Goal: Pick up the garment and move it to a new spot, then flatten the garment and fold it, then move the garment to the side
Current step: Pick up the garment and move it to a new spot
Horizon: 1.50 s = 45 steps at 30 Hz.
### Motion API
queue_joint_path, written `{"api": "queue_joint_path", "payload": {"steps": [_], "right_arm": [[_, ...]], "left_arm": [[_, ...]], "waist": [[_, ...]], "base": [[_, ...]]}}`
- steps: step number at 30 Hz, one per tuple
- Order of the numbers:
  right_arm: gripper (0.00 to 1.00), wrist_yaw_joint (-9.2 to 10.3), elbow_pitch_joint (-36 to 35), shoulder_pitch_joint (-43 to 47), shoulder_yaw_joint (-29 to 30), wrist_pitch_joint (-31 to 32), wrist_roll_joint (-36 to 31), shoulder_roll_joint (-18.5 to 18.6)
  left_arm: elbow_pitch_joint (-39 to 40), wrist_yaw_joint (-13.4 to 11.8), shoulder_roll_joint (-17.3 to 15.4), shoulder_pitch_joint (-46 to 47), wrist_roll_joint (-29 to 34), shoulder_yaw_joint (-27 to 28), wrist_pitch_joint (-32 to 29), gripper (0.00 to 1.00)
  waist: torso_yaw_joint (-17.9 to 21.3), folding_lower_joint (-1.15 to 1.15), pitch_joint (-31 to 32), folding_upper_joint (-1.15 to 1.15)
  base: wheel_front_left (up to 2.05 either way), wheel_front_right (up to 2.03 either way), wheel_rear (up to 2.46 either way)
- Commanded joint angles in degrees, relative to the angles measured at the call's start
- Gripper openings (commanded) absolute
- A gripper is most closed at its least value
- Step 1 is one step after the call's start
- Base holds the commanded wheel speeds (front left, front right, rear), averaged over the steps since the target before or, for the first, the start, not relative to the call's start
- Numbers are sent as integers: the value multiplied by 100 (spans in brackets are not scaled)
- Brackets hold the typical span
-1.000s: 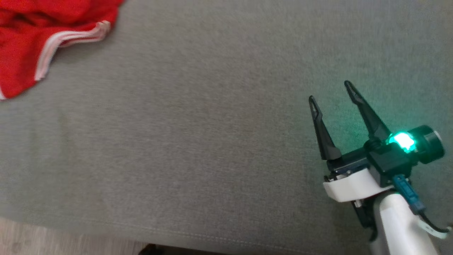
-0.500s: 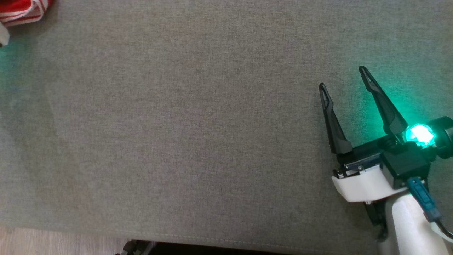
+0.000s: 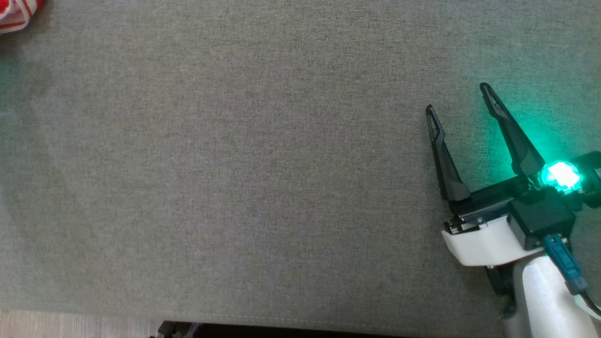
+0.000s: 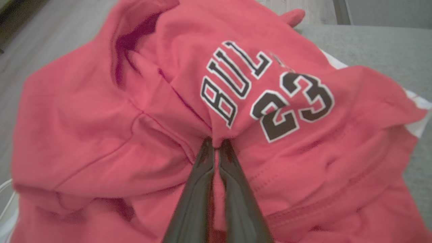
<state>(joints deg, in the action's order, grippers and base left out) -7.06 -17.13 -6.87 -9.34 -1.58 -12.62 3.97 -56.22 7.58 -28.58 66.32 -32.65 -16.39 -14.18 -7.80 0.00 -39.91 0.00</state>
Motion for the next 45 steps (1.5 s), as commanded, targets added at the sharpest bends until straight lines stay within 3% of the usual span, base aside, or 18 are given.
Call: {"api": "queue_joint_path", "payload": {"steps": [1,11,22,28,34,40,45], "right_arm": [[100,-43,-214,-11,-133,-73,-8,-84],[100,-43,138,-102,-189,-301,164,-103],[100,-43,934,-158,-225,-724,775,-108],[100,-43,1373,-38,-187,-972,1125,-109],[100,-43,1672,128,-172,-1130,1389,-109],[100,-43,1821,254,-173,-1216,1544,-109],[100,-43,1912,293,-141,-1273,1635,-109]], "left_arm": [[19,-47,-492,219,70,126,151,0],[-304,-52,-698,665,259,-11,790,0],[183,-51,-930,1057,720,-491,1077,0],[881,-15,-717,1097,745,-999,803,0],[2108,-11,-461,920,252,-1779,322,0],[3164,-10,-309,770,-264,-2185,22,0],[4019,-51,62,473,-710,-2257,-26,0]], "waist": [[6,0,-1,0],[35,0,444,0],[285,0,1649,0],[524,0,2426,0],[818,0,3013,0],[1071,0,3256,0],[1329,0,3292,0]], "base": [[0,0,0],[0,0,0],[0,0,0],[0,0,0],[0,0,0],[0,0,0],[0,0,0]]}}
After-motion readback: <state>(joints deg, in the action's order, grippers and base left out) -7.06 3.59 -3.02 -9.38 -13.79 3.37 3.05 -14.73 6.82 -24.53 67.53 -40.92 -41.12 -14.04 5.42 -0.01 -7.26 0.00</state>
